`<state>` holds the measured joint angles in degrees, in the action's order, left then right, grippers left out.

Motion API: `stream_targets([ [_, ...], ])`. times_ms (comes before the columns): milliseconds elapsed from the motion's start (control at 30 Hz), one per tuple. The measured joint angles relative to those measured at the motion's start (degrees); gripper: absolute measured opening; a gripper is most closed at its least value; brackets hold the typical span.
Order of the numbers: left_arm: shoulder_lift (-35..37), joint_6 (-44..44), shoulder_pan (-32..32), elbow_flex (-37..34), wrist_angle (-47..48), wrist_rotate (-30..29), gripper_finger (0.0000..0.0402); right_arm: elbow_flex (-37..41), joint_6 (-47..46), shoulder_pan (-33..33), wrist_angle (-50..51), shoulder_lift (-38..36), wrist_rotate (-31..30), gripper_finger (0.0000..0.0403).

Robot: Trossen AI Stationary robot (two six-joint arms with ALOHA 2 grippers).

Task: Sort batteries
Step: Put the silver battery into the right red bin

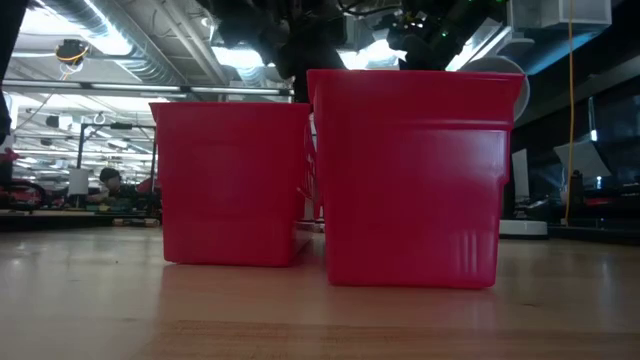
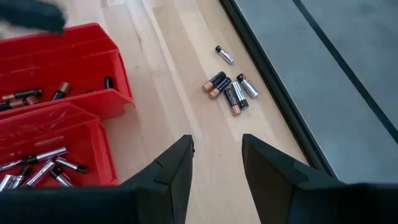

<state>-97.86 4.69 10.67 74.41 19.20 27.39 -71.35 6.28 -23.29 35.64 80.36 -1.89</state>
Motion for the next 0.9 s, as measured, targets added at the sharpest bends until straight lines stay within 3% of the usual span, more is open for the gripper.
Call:
stream_targets([
  [100, 0.0, -2.94, 3.51, 4.53, 9.55, -2.03, 0.0156, 0.0, -0.25, 0.0, -0.07, 0.0, 0.0, 0.014],
  [300, 0.0, -8.61, 13.43, 11.59, 24.87, -14.45, 0.0156, 0.0, -2.95, 0.0, -2.39, 0.0, 0.0, 0.014],
  [500, -1.38, -18.76, 25.46, 11.96, 26.66, -14.69, 0.0156, 0.0, -8.36, 0.0, -8.06, 0.0, -0.01, 0.014],
  [667, -8.11, -24.17, 34.49, 11.93, 26.23, -10.91, 0.0157, 0.0, -15.29, 0.02, -13.62, 0.0, 0.0, 0.014],
  [900, -15.45, -34.36, 37.65, 11.93, 21.3, -11.49, 0.0157, 0.0, -23.36, 0.02, -17.41, 0.0, -0.11, 0.014],
])
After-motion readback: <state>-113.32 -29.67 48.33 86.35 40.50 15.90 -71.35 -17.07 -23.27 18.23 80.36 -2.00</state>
